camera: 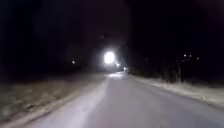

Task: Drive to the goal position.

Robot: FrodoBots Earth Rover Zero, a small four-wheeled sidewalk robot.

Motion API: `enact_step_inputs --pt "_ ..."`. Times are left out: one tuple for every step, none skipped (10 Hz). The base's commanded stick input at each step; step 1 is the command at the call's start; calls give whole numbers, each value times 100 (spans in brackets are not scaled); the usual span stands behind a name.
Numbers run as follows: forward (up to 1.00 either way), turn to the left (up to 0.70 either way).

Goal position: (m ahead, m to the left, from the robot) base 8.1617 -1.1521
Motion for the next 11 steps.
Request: enact_step_inputs --pt "100 0" --pt "100 0" --pt "100 0" --pt "100 0" --pt "100 0" --pt "100 0" --pt "100 0" --pt "100 2" --pt "100 3" --pt "100 4" --pt "100 4"
